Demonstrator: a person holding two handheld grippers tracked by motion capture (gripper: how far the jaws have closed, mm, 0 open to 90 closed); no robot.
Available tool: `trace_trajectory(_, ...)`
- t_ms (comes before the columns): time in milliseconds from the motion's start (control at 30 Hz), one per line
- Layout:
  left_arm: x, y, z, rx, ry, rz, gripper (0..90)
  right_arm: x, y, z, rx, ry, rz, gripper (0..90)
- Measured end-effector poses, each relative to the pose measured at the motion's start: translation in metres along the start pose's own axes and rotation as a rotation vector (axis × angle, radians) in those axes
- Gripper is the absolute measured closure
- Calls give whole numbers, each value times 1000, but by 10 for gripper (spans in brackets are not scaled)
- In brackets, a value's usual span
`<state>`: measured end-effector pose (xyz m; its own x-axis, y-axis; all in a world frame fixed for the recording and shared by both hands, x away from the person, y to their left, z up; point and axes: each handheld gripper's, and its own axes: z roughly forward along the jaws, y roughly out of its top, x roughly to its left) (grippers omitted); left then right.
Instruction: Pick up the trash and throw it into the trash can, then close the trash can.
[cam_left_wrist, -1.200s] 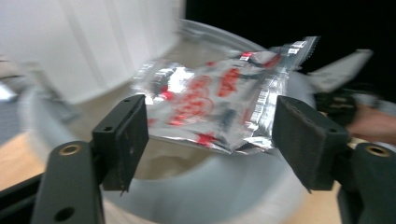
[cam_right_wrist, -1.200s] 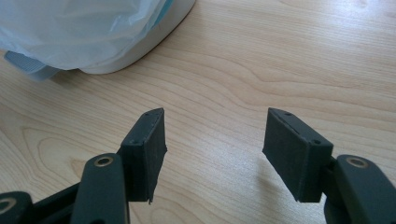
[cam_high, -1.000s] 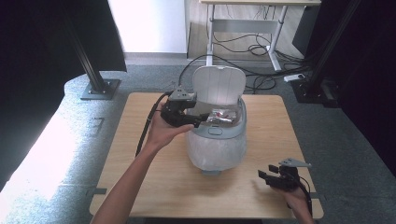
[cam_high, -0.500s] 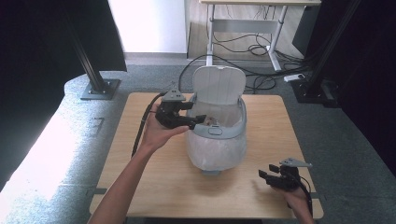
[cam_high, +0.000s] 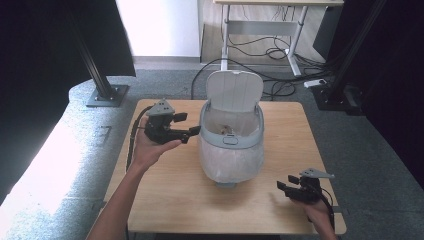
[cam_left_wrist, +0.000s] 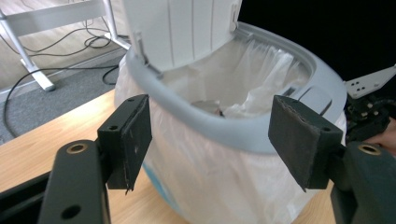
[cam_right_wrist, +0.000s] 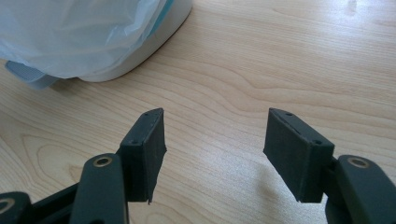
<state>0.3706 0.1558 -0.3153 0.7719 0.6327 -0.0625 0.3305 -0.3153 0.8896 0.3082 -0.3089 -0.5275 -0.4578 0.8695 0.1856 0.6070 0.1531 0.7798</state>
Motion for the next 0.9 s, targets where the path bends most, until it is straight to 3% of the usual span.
trace_trajectory(200,10,-8,-4,5,10,-26,306,1,0,2,8,2,-4,379)
trace_trajectory(500,18,-7,-2,0,4,-51,307,1,-1,3,12,2,-5,379)
trace_trajectory(900,34,15,13,-4,-11,-45,301,-4,-2,3,17,-4,5,379)
